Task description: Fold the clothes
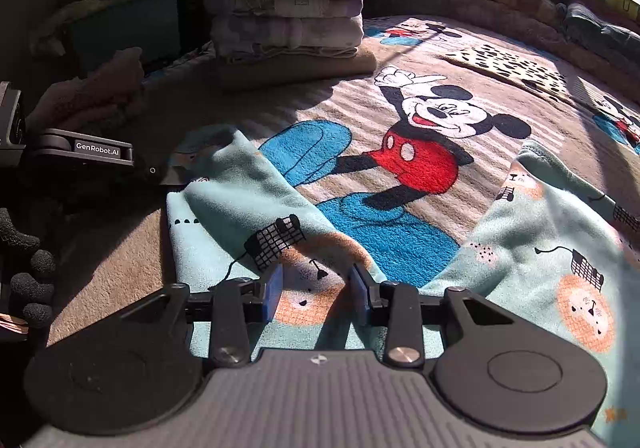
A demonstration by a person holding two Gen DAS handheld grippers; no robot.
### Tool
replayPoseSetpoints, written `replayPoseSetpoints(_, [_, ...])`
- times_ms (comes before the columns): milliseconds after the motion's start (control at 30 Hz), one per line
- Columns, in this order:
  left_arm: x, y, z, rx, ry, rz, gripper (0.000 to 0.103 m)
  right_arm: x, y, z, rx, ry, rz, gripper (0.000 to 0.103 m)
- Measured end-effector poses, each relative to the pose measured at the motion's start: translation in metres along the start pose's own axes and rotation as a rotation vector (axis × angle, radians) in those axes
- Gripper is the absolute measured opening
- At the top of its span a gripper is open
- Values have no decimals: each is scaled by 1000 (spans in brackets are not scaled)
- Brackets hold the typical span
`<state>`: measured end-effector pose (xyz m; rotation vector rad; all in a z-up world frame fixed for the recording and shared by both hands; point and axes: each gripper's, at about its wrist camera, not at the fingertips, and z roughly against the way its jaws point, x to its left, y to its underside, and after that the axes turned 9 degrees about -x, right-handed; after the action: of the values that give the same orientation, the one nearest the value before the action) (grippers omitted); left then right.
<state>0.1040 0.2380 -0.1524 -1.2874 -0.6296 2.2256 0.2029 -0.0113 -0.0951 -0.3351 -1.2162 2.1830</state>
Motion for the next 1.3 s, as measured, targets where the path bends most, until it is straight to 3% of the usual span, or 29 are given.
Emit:
replayPoseSetpoints(100, [3,-2,1,3,15,6,11,0,2,16,-34,42,24,45])
replayPoseSetpoints(200, [3,-6,0,-6,20,18,12,-18,18,7,11,70,-20,48])
replayPoseSetpoints(367, [8,-18,-1,-38,24,49,27,-25,27,21,-94,48,-86,51])
replayPoseSetpoints(500, [9,-18,-8,-45,20,58,29,-26,36,10,-54,54,-79,55])
replayPoseSetpoints(567, [4,-15,-9,-56,13,12,18,-31,37,10,-64,42,-122,57])
replayPoseSetpoints(600, [1,-13,-9,-58,3,-25,2,-34,39,10,-69,38,-141,57])
replayPoseSetpoints(733, [1,-15,4,-118,2,-61,3,-46,42,13,-95,38,-215,56])
replayPoseSetpoints(800, [2,-13,-3,-68,-15,-80,3,-44,42,14,-91,49,-205,56])
replayPoseSetpoints(867, [8,-14,-3,-66,-22,-47,11,-41,41,16,-87,68,-186,56])
replayPoseSetpoints(900, [7,-18,3,-99,-30,-45,17,-35,38,19,-87,95,-161,56])
replayPoseSetpoints(933, [4,-21,11,-147,-48,-70,31,-25,35,23,-98,135,-107,56])
replayPoseSetpoints(967, [1,-24,18,-184,-55,-97,34,-13,31,28,-121,159,-37,57])
replayPoseSetpoints(1000, [-2,-27,23,-202,-27,-111,34,0,28,31,-142,158,30,56])
replayPoseSetpoints(1067, [-12,-29,28,-181,115,-131,33,26,23,29,-146,95,119,56])
replayPoseSetpoints(1167, [-32,-16,18,-58,313,-184,33,54,22,11,-83,-14,188,54])
replayPoseSetpoints(1300, [-44,8,-11,132,367,-189,33,76,35,-2,5,-98,232,55])
